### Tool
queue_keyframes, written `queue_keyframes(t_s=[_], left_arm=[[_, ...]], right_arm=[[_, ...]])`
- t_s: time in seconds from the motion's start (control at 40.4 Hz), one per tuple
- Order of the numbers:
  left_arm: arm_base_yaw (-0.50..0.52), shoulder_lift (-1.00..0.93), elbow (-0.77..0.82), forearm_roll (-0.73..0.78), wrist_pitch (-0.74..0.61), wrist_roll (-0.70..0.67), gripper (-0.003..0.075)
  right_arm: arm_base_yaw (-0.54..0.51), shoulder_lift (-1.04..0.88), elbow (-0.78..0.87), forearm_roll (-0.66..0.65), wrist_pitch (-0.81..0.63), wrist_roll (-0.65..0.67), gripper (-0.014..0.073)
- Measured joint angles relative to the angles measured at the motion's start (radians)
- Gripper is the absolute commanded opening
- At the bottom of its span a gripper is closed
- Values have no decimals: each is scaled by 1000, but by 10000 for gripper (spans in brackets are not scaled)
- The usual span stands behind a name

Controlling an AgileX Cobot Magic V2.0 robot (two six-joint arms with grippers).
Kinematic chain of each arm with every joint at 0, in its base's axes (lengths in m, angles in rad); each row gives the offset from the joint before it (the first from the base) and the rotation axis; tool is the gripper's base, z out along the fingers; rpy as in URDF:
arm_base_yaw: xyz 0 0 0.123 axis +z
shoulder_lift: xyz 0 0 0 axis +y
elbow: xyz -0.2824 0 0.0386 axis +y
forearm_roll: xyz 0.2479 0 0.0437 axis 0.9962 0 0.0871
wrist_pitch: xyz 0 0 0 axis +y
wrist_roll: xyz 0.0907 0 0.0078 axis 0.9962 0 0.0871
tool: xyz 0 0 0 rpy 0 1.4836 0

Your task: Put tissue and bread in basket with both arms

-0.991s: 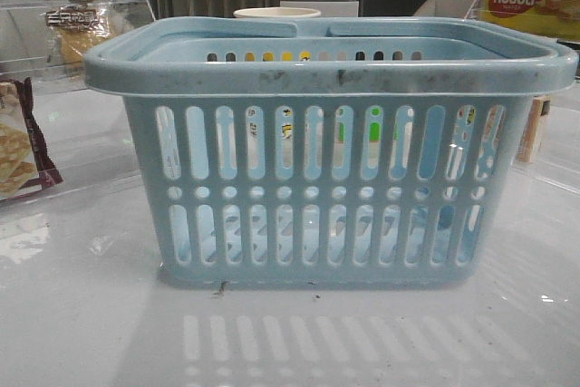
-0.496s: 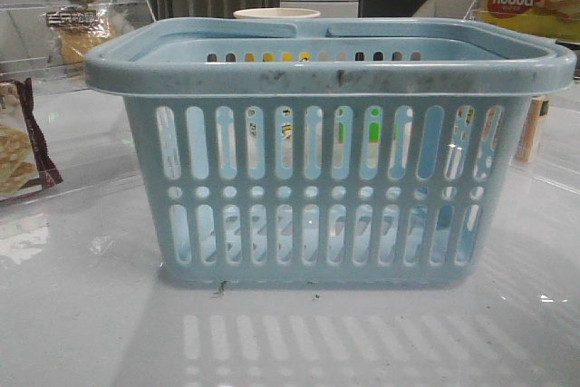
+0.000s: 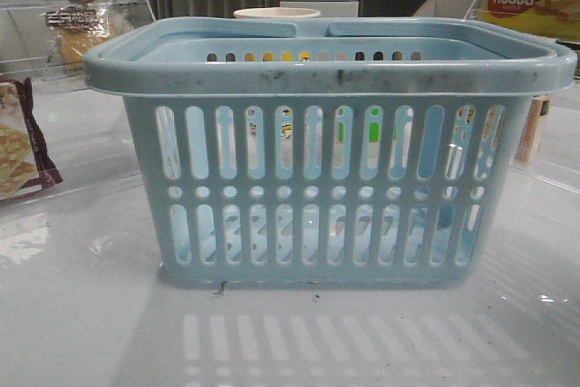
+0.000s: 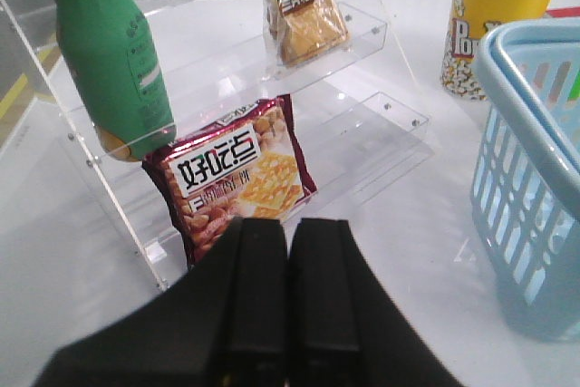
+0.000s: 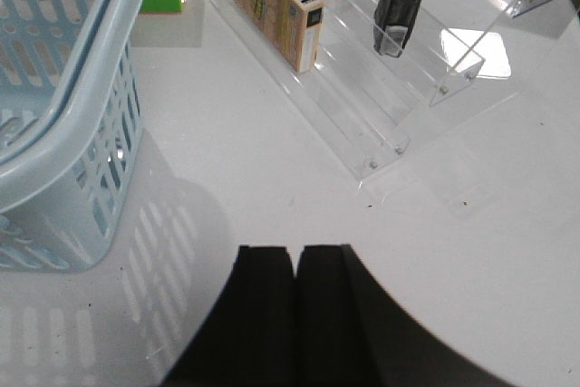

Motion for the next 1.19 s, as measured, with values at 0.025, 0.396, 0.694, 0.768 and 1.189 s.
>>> queue_keyframes(t_s=[0.025,0.396,0.694,0.768,1.189], left_arm=[[0,9,0,0,5,0,91],[0,68,4,0,51,0,519],[0,68,4,0,51,0,470],[0,68,4,0,51,0,455],[0,68,4,0,51,0,395]], right_arm=[[0,6,0,0,0,0,56],[0,62,-2,0,17,0,476],[-4,156,-20,0,-26,0,518],[-24,206,-55,7,-28,0,518],[-176,635,-387,7,-71,0,518]])
